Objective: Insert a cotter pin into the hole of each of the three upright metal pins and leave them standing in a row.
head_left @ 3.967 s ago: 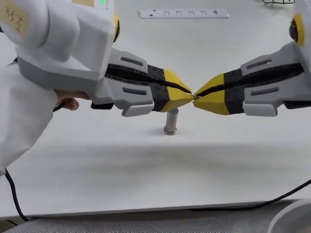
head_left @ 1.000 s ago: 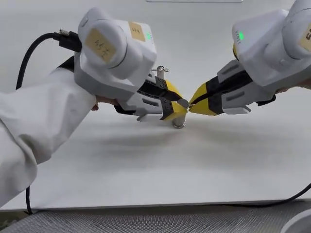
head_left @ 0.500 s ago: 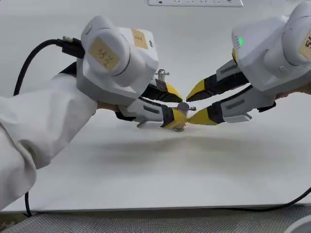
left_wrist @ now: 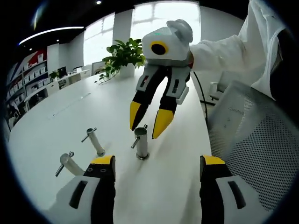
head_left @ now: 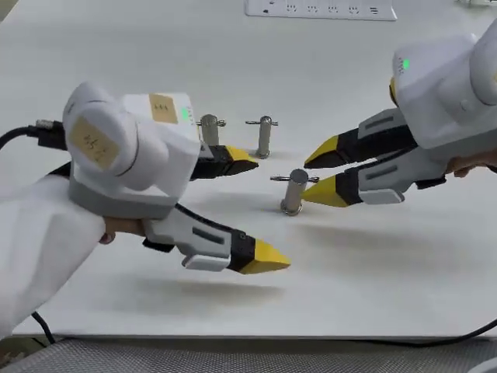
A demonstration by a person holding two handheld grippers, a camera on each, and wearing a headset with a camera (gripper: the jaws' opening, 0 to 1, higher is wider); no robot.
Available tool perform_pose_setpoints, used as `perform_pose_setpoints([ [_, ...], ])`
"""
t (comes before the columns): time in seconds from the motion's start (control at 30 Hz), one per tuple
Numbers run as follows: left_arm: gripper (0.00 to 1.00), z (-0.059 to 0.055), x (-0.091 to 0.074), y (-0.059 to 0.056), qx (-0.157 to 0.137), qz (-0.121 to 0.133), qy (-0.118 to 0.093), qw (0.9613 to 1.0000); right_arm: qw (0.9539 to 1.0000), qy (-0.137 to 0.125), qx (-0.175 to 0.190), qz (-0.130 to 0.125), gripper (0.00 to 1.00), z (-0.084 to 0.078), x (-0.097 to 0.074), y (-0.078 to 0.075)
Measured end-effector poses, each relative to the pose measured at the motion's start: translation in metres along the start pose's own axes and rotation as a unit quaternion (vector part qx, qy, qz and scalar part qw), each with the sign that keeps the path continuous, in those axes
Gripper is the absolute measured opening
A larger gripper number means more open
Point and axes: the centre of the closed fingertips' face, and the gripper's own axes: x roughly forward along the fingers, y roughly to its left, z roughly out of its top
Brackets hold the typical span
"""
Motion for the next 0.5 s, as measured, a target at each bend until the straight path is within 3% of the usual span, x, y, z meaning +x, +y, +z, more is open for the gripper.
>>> perform_pose_setpoints([
  [0.1, 0.8, -0.006, -0.005, 0.001, -0.007, 0.01, 0.002, 0.9999, 0.9999, -0.007, 0.014, 0.006, 0.19, 0.001, 0.003, 0.002],
  [0.2, 1.0, -0.005, -0.008, -0.002, -0.037, 0.012, -0.013, 0.9992, 0.9997, -0.01, 0.022, 0.007, 0.18, 0.002, 0.005, 0.003],
  [0.5, 0.99, -0.008, -0.026, -0.008, -0.048, 0.028, -0.013, 0.9984, 0.9992, -0.013, 0.038, 0.01, 0.17, 0.002, 0.012, 0.004],
])
